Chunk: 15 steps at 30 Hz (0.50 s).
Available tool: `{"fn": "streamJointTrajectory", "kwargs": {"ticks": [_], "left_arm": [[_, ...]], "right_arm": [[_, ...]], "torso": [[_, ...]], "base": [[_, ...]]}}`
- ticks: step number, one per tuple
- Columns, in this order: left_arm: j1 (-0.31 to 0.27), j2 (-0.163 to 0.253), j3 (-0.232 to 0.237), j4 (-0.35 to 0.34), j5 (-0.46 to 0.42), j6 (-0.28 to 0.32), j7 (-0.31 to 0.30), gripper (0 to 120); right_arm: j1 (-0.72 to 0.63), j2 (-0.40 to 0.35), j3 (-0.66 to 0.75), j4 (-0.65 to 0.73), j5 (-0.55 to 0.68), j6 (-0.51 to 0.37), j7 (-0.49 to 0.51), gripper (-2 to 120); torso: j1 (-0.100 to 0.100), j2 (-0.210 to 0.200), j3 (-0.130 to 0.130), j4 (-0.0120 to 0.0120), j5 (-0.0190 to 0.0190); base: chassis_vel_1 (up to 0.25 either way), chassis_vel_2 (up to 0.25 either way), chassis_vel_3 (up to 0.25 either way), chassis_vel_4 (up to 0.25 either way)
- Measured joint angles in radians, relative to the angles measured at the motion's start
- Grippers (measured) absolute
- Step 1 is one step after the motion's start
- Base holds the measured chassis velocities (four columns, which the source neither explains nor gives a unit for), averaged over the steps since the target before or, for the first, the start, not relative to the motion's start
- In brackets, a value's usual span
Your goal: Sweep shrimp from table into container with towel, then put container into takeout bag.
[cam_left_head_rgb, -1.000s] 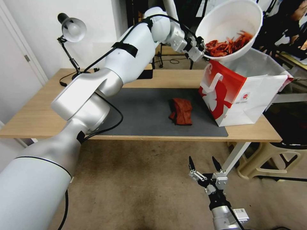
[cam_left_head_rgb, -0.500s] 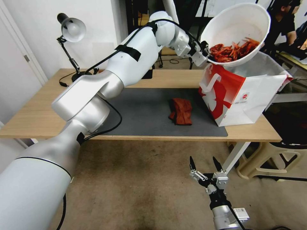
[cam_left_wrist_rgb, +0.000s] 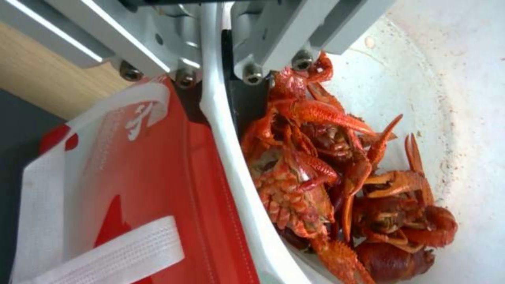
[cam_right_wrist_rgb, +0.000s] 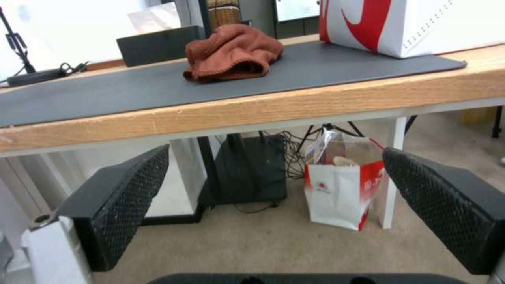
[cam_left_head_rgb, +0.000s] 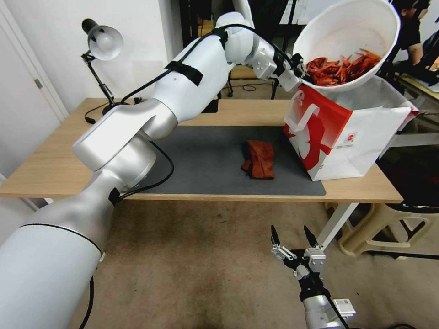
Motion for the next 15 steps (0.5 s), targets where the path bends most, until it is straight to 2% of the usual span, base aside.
{"fn": "streamJointTrajectory", "kwargs": {"ticks": [4, 15], "left_arm": [[0.002, 0.000, 0.021, -0.015, -0.002, -0.001, -0.031, 0], [0.005, 0.000, 0.066, -0.038, 0.006, -0.001, -0.048, 0]], "right_arm": [[0.000, 0.001, 0.001, -0.002, 0.001, 0.000, -0.001, 100], [0.003, -0.002, 0.003, -0.003, 0.004, 0.000, -0.002, 100]], "torso": [[0.000, 0.000, 0.000, 0.0000, 0.0000], [0.000, 0.000, 0.000, 0.0000, 0.0000]], "base": [[0.000, 0.000, 0.000, 0.000], [0.000, 0.000, 0.000, 0.000]]}}
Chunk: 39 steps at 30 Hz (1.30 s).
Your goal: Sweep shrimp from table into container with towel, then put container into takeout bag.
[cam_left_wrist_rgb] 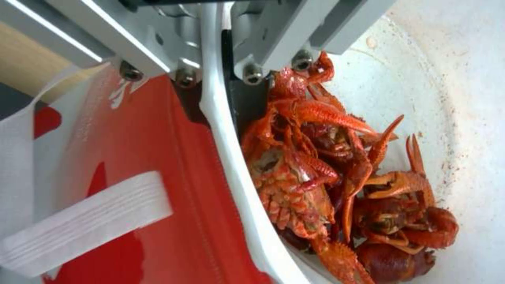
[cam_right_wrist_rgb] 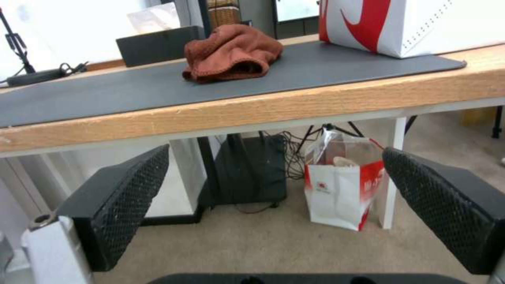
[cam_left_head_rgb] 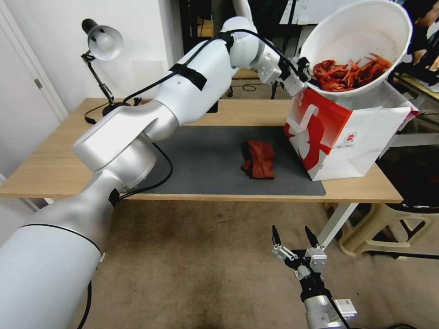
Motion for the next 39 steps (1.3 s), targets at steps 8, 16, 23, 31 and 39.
{"fn": "streamJointTrajectory", "kwargs": {"ticks": [8, 16, 23, 31, 39], "left_arm": [[0.001, 0.000, 0.019, 0.020, 0.056, -0.004, -0.016, 0], [0.003, 0.000, 0.030, 0.016, 0.078, -0.012, -0.049, 18], [-0.001, 0.000, 0.042, -0.002, 0.075, -0.002, -0.074, 43], [-0.006, 0.000, 0.042, 0.018, 0.066, 0.002, -0.096, 74], [-0.011, -0.001, 0.122, 0.060, -0.287, 0.111, -0.181, 100]], "right_arm": [[-0.001, -0.002, 0.010, 0.001, 0.005, 0.000, -0.001, 100], [0.004, -0.003, 0.010, -0.002, 0.007, 0.000, -0.002, 100], [0.006, -0.004, 0.009, -0.005, 0.007, 0.000, -0.002, 100], [0.006, -0.005, 0.009, -0.005, 0.010, 0.001, -0.005, 100], [0.005, -0.004, 0.009, -0.004, 0.011, 0.001, -0.006, 100]], "torso": [[0.000, 0.000, 0.000, 0.0000, -0.0001], [0.000, 0.000, 0.000, 0.0000, -0.0001], [0.000, 0.000, 0.000, 0.0000, -0.0001], [0.000, 0.000, 0.000, 0.0000, -0.0001], [0.000, 0.000, 0.000, -0.0004, 0.0000]], "base": [[0.000, 0.000, 0.000, 0.000], [0.000, 0.000, 0.000, 0.000], [0.000, 0.000, 0.000, 0.000], [0.000, 0.000, 0.000, 0.000], [0.000, 0.000, 0.000, 0.000]]}}
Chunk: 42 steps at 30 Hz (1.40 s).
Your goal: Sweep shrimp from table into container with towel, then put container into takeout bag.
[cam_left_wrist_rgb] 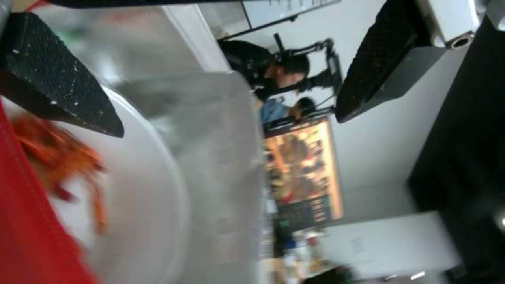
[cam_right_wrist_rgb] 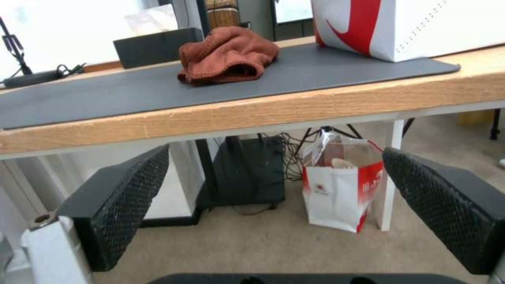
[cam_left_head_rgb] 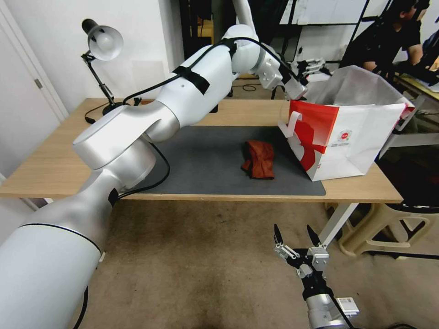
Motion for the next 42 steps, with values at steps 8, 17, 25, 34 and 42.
{"fn": "streamJointTrajectory", "kwargs": {"ticks": [8, 17, 25, 34, 42], "left_arm": [[0.027, 0.001, 0.078, 0.040, -0.418, 0.154, -0.182, 100], [0.090, 0.001, 0.226, -0.141, -0.851, 0.399, -0.374, 100], [0.153, 0.038, 0.246, -0.377, -1.158, 0.620, -0.581, 100], [0.238, 0.134, 0.177, -0.575, -1.328, 0.746, -0.861, 100], [0.325, 0.182, 0.069, -0.717, -1.448, 0.737, -1.000, 100]], "right_arm": [[0.002, 0.001, -0.004, -0.005, -0.002, 0.001, -0.001, 100], [0.010, -0.002, -0.011, -0.007, -0.002, -0.001, 0.001, 100], [0.004, -0.005, -0.010, -0.006, -0.001, 0.000, 0.001, 100], [0.004, -0.004, -0.015, -0.004, -0.004, 0.000, 0.000, 100], [0.012, -0.008, -0.020, -0.002, -0.005, -0.005, 0.001, 100]], "torso": [[0.000, 0.000, 0.000, 0.0005, -0.0001], [0.000, 0.000, 0.000, 0.0003, 0.0001], [0.000, 0.000, 0.000, 0.0004, 0.0001], [0.000, 0.000, 0.000, 0.0005, -0.0001], [0.000, 0.000, 0.000, 0.0004, -0.0001]], "base": [[0.000, 0.000, 0.000, 0.000], [0.000, 0.000, 0.000, 0.000], [0.000, 0.000, 0.000, 0.000], [0.000, 0.000, 0.000, 0.000], [0.000, 0.000, 0.000, 0.000]]}}
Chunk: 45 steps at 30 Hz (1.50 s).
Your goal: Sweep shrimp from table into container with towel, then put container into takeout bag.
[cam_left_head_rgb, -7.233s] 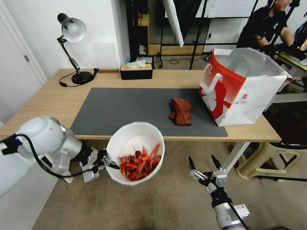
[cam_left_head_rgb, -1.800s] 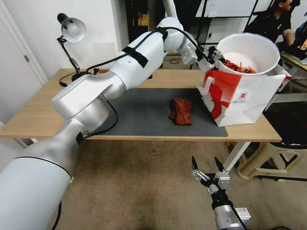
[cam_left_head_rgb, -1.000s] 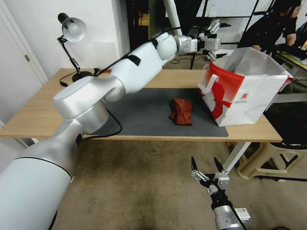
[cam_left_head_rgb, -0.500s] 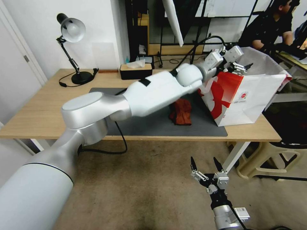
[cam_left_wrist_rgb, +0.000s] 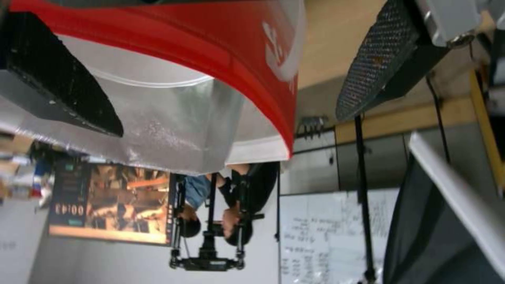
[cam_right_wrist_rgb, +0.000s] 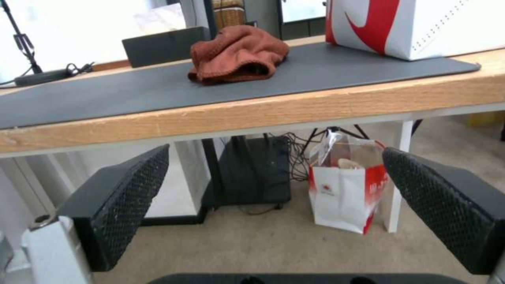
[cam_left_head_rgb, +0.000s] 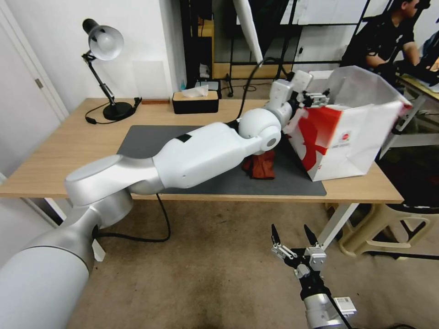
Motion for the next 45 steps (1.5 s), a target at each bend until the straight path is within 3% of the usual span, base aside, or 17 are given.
{"fn": "streamJointTrajectory", "kwargs": {"ticks": [4, 7, 8, 16, 23, 24, 27, 28, 31, 33, 35, 36, 39, 40, 42, 43, 45], "left_arm": [[0.046, 0.033, -0.034, -0.080, -0.003, -0.008, -0.048, 100], [0.103, 0.090, -0.059, -0.171, 0.048, -0.030, -0.074, 100], [0.103, 0.090, -0.059, -0.171, 0.048, -0.030, -0.074, 100], [0.250, 0.211, -0.104, -0.312, 0.177, -0.068, -0.068, 100], [0.472, 0.340, -0.199, -0.429, 0.309, -0.058, -0.027, 100], [0.472, 0.340, -0.199, -0.429, 0.309, -0.058, -0.027, 100], [0.600, 0.413, -0.262, -0.486, 0.376, -0.065, 0.007, 100], [0.600, 0.413, -0.262, -0.486, 0.376, -0.065, 0.007, 100], [0.721, 0.466, -0.354, -0.524, 0.458, -0.086, 0.035, 100], [0.751, 0.475, -0.382, -0.532, 0.473, -0.089, 0.042, 100], [0.863, 0.498, -0.478, -0.561, 0.514, -0.100, 0.069, 100], [0.863, 0.498, -0.478, -0.561, 0.514, -0.100, 0.069, 100], [1.053, 0.526, -0.599, -0.593, 0.593, -0.149, 0.113, 100], [1.053, 0.526, -0.599, -0.593, 0.593, -0.149, 0.113, 100], [1.178, 0.537, -0.674, -0.611, 0.629, -0.187, 0.136, 100], [1.178, 0.537, -0.674, -0.611, 0.629, -0.187, 0.136, 100], [1.275, 0.533, -0.727, -0.615, 0.679, -0.226, 0.143, 100]], "right_arm": [[0.003, 0.000, -0.004, 0.000, -0.001, -0.003, 0.001, 100], [0.004, 0.001, -0.006, 0.001, -0.002, -0.004, 0.001, 100], [0.004, 0.001, -0.006, 0.001, -0.002, -0.004, 0.001, 100], [0.001, 0.003, 0.001, 0.005, -0.002, -0.003, 0.000, 100], [0.000, 0.003, 0.009, 0.010, -0.004, -0.001, 0.000, 100], [0.000, 0.003, 0.009, 0.010, -0.004, -0.001, 0.000, 100], [-0.002, 0.005, 0.011, 0.016, -0.007, 0.003, -0.001, 100], [-0.002, 0.005, 0.011, 0.016, -0.007, 0.003, -0.001, 100], [-0.004, 0.007, 0.019, 0.023, -0.012, 0.010, -0.003, 100], [-0.004, 0.007, 0.021, 0.025, -0.013, 0.011, -0.004, 100], [-0.007, 0.006, 0.026, 0.030, -0.014, 0.014, -0.008, 100], [-0.007, 0.006, 0.026, 0.030, -0.014, 0.014, -0.008, 100], [-0.009, 0.005, 0.035, 0.036, -0.016, 0.017, -0.016, 100], [-0.009, 0.005, 0.035, 0.036, -0.016, 0.017, -0.016, 100], [-0.008, 0.002, 0.039, 0.040, -0.017, 0.017, -0.016, 100], [-0.008, 0.002, 0.039, 0.040, -0.017, 0.017, -0.016, 100], [-0.007, 0.002, 0.041, 0.042, -0.018, 0.017, -0.016, 100]], "torso": [[0.000, 0.000, 0.000, 0.0000, 0.0000], [0.000, 0.000, 0.000, 0.0000, -0.0001], [0.000, 0.000, 0.000, 0.0000, -0.0001], [0.000, 0.000, 0.000, -0.0001, 0.0000], [0.000, 0.000, 0.000, 0.0000, -0.0002], [0.000, 0.000, 0.000, 0.0000, -0.0002], [0.000, 0.000, 0.000, 0.0003, -0.0002], [0.000, 0.000, 0.000, 0.0003, -0.0002], [0.000, 0.000, 0.000, -0.0002, -0.0001], [0.000, 0.000, 0.000, -0.0001, -0.0001], [0.000, 0.000, 0.000, -0.0001, 0.0000], [0.000, 0.000, 0.000, -0.0001, 0.0000], [0.000, 0.000, 0.000, 0.0002, 0.0001], [0.000, 0.000, 0.000, 0.0002, 0.0001], [0.000, 0.000, 0.000, 0.0002, -0.0001], [0.000, 0.000, 0.000, 0.0002, -0.0001], [0.000, 0.000, 0.000, 0.0001, 0.0000]], "base": [[0.000, 0.000, 0.000, 0.000], [0.000, 0.000, 0.000, 0.000], [0.000, 0.000, 0.000, 0.000], [0.000, 0.000, 0.000, 0.000], [0.000, 0.000, 0.000, 0.000], [0.000, 0.000, 0.000, 0.000], [0.000, 0.000, 0.000, 0.000], [0.000, 0.000, 0.000, 0.000], [0.000, 0.000, 0.000, 0.000], [0.000, 0.000, 0.000, 0.000], [0.000, 0.000, 0.000, 0.000], [0.000, 0.000, 0.000, 0.000], [0.000, 0.000, 0.000, 0.000], [0.000, 0.000, 0.000, 0.000], [0.000, 0.000, 0.000, 0.000], [0.000, 0.000, 0.000, 0.000], [0.000, 0.000, 0.000, 0.000]]}}
